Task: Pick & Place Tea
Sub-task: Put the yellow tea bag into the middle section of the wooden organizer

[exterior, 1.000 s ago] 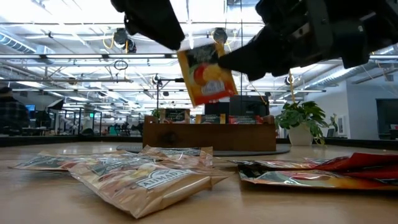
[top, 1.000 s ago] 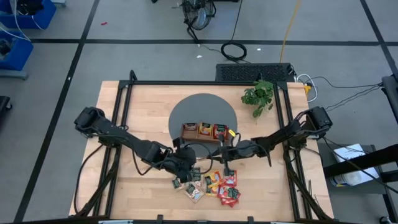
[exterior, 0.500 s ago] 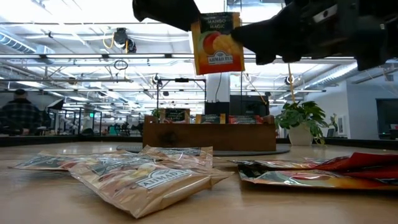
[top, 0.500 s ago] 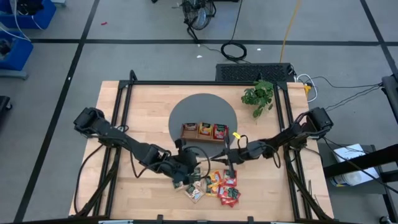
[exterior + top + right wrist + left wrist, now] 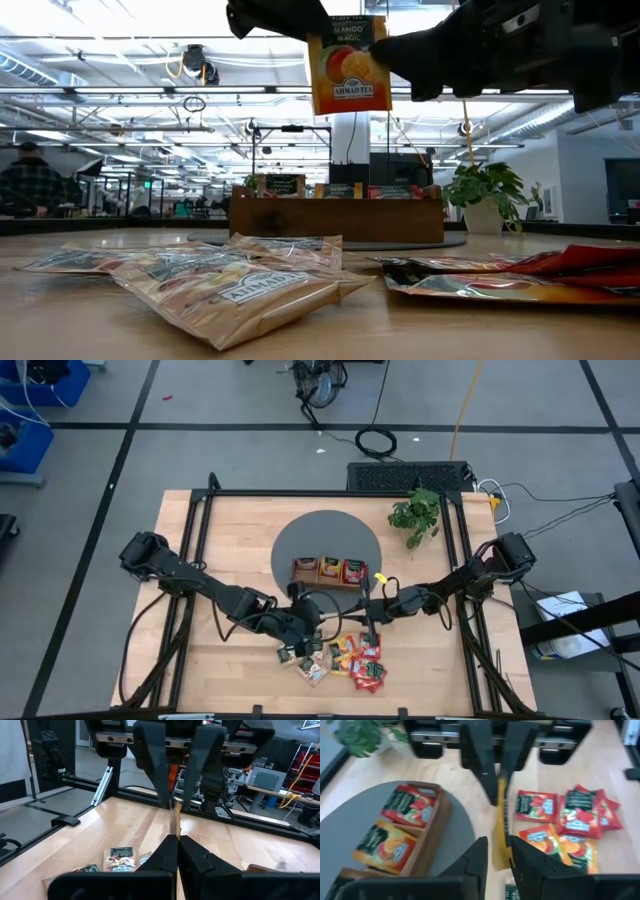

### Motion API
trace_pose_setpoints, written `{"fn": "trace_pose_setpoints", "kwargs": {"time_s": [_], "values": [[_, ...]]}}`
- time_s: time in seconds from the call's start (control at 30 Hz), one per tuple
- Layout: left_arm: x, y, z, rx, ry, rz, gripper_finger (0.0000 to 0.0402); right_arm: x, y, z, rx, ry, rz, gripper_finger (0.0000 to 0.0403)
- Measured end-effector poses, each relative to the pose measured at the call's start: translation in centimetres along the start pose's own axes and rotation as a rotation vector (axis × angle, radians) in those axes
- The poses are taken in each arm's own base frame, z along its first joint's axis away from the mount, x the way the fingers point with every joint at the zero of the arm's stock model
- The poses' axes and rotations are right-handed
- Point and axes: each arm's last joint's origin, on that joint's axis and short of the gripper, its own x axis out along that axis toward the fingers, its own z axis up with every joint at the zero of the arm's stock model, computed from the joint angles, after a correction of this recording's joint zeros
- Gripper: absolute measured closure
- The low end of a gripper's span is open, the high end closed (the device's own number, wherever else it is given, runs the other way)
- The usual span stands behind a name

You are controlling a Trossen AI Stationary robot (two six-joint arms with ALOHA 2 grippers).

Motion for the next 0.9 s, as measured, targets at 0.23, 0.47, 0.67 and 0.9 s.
{"fn": "trace_pose_setpoints", "kwargs": {"time_s": [0.23, 0.47, 0.67, 0.9], "values": [[1.6, -0.5, -0.8, 0.054, 0.049, -0.062, 0.0394, 0.1, -0.1, 0.0, -0.003, -0.001, -0.003, 0.0403], [2.3, 0.0, -1.1, 0.054, 0.074, -0.015, 0.0397, 0.0, 0.0, -0.7, -0.004, 0.08, 0.014, 0.0402], [1.8, -0.2, -1.4, 0.062, 0.09, 0.014, 0.0399, -0.1, 0.2, -1.9, 0.016, 0.2, 0.034, 0.0371], [1.5, -0.3, -2.1, 0.056, 0.131, 0.076, 0.0399, -0.3, -0.2, -0.6, 0.081, 0.152, 0.018, 0.0269]]}}
